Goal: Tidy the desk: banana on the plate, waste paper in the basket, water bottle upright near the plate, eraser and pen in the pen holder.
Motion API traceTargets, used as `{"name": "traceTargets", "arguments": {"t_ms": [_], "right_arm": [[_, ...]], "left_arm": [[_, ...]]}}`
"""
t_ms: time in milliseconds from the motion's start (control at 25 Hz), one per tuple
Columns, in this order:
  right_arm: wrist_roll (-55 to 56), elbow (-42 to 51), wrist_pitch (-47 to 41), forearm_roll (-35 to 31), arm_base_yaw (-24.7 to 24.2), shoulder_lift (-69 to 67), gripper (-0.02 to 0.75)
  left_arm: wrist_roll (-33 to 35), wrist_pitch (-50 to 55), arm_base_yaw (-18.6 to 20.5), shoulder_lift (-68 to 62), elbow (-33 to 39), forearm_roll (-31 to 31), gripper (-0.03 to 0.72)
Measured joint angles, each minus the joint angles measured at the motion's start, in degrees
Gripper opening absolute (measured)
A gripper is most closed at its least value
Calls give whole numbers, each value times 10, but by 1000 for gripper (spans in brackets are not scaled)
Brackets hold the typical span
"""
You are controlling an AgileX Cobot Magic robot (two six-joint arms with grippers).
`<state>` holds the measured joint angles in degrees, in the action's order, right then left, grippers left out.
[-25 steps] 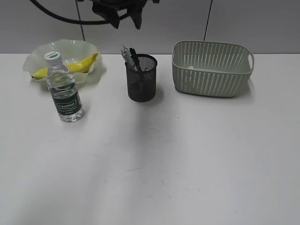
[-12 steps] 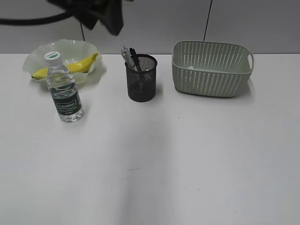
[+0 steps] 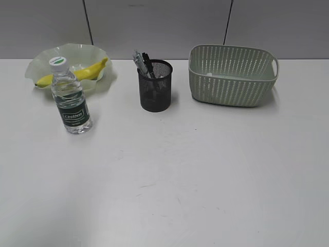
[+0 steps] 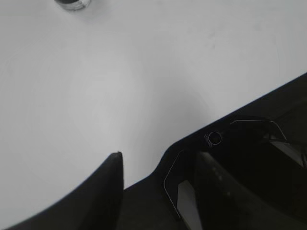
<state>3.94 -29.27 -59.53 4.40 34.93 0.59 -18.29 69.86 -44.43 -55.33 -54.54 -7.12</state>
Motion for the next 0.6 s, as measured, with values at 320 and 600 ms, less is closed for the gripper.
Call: {"name": "traceTargets", "arguments": {"t_ms": [320, 600], "right_arm": [[0, 0, 0, 0, 0, 0, 259], [0, 0, 0, 0, 0, 0, 259]], "left_arm": [[48, -54, -1, 348, 187, 12, 358], [69, -86, -1, 539, 236, 36, 337]]}}
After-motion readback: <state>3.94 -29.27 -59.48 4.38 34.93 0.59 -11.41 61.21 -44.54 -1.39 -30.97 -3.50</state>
